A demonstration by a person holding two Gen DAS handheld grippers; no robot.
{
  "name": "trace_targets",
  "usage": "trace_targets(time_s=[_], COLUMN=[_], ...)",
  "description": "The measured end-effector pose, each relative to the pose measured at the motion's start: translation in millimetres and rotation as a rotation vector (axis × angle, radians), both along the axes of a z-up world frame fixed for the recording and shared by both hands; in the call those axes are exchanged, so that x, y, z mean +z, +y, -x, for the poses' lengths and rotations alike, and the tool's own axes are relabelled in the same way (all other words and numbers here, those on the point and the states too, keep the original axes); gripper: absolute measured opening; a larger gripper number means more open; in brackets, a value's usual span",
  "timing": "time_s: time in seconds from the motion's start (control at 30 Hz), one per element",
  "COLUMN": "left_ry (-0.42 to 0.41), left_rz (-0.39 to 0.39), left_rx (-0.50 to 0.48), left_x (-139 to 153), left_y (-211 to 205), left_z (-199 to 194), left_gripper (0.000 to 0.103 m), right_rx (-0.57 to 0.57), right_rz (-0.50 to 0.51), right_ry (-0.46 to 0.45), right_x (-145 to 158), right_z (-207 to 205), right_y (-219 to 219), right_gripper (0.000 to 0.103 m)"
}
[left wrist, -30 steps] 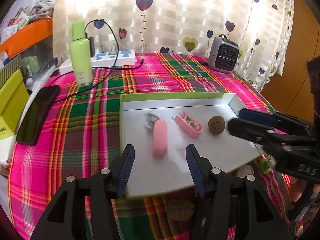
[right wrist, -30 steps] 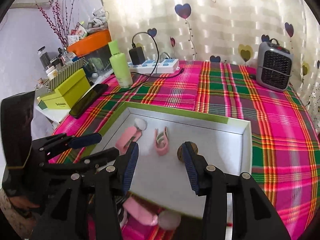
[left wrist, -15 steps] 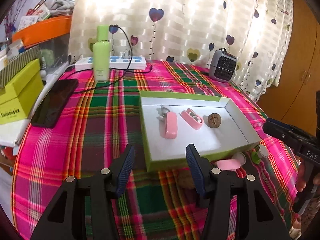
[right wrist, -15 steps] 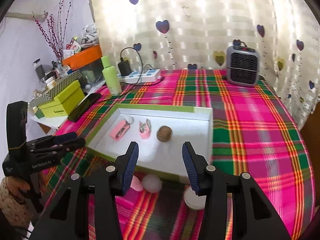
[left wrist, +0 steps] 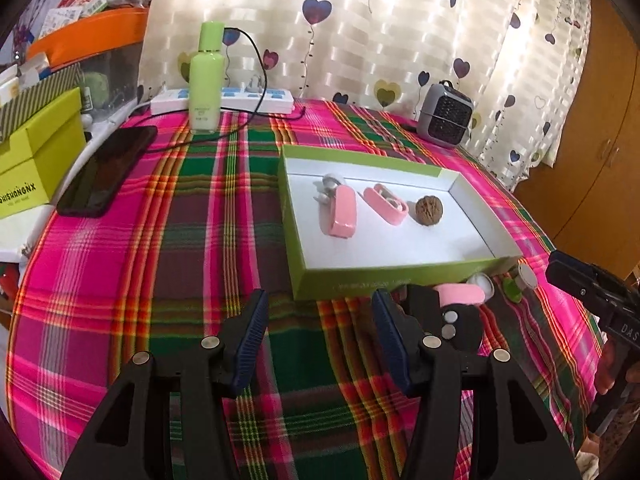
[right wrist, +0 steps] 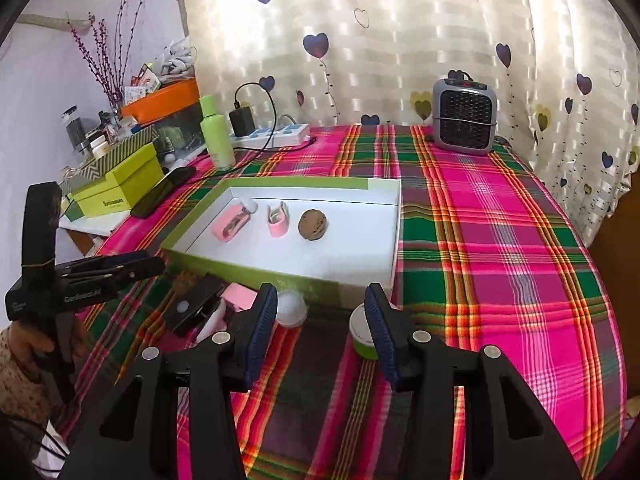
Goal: Organize objects
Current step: 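Open and withdraw both tools from the tray, then move the right tool to the green-based white cup while the left tool approaches the walnut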
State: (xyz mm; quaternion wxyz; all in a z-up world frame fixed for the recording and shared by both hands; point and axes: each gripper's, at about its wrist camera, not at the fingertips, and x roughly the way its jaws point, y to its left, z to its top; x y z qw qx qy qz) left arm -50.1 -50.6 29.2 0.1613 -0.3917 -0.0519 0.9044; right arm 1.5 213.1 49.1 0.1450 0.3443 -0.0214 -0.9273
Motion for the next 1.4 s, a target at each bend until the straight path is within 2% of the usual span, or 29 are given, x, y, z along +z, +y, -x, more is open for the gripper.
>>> trace_targets(time_s=[0.13, 0.23, 0.33, 0.63, 0.77, 0.93, 1.4], left_ry=[-0.011, -0.025, -0.032, -0.039, -0.046, -0.060, -0.081], left_rz=[-0.003, -0.016, -0.016, -0.031, -0.036, -0.036, -0.063], left_rx=[-0.008, -0.013, -0.020, -0.045, -0.055, -0.071, -0.064], left_x=[-4, -7, -10, -12, -13, -14, -17], left_y=[2, 3, 6, 11, 14, 20, 21], left_z=[0, 2, 2, 4, 5, 6, 11], left_gripper=[0.053, 0.053, 0.053, 0.053, 0.054, 0.054, 0.055], right_rx=[-0.044, -0.021, -0.006, -0.120, -0.097, -0.074, -0.095], right_rz=[0.015, 0.037, 0.012, -0.007, -0.033, -0.043, -0.055], right_ry=[-0.002, -0.016, -0.016, 0.015, -0.030, -0.030, -0.050], right_x=[-4, -7, -11, -14, -23, -26, -29], right_z=[-2, 0, 2, -2, 4, 7, 15], right_y=[6, 3, -6, 12, 8, 6, 10], right_gripper=[0.047, 0.047, 0.047, 0.047, 0.047, 0.053, 0.054])
